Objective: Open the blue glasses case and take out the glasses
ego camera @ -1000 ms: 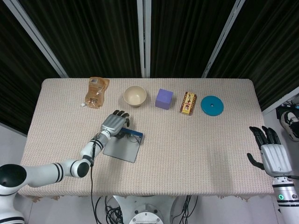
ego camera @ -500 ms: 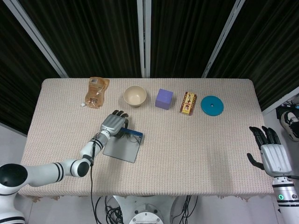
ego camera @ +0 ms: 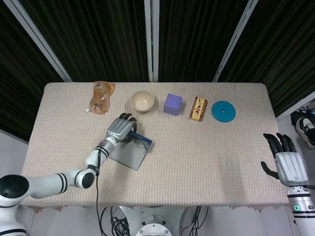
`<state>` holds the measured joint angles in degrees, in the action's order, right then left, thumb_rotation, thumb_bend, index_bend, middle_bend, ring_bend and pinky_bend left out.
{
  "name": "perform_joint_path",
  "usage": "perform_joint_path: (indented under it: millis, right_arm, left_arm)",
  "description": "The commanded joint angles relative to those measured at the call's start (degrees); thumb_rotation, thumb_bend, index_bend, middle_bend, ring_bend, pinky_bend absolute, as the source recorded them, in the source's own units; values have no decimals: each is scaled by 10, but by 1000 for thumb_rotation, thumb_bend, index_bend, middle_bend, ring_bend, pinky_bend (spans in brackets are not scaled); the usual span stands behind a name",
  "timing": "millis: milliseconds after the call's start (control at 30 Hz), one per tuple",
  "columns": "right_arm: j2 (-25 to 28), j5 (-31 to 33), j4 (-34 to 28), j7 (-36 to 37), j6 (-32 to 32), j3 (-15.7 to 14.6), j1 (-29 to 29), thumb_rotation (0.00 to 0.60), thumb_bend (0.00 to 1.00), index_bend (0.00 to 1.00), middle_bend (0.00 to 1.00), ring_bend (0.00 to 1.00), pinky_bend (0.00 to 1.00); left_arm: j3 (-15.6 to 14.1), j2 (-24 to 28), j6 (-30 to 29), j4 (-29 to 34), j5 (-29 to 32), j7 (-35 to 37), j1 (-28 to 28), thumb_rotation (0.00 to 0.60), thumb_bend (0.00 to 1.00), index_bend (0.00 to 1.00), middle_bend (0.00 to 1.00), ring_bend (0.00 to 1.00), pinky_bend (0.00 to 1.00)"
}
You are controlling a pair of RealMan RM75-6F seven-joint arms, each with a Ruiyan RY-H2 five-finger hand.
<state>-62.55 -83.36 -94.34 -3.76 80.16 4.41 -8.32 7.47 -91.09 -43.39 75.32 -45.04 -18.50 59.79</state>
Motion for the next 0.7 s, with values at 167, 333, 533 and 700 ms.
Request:
perform_joint_path:
  millis: [167,333,533,700]
  right_arm:
    - [0,2,2,2,-1,-1,1,600,237,44,125,0,8]
    - [0,3,2,3,-3,-1,1,600,236,44,125,0,8]
    - [0,4,1,1,-4,0,0,600,237,45,126,0,8]
    - [2,5,-2,-2,-4,0,0,600,237,45,125,0,8]
  left_arm:
    - [25,-74,-87,-76,-124,125,-48,600,507,538,169,0,0]
    - [33,-143,-148,-173,-196,225,-72,600,508,537,172,0,0]
    - [54,-205,-192,-262,-233,313,-85,600,508,525,173,0,0]
    - [47,-247,-234,-350,-276,338,-87,600,508,513,173,0,0]
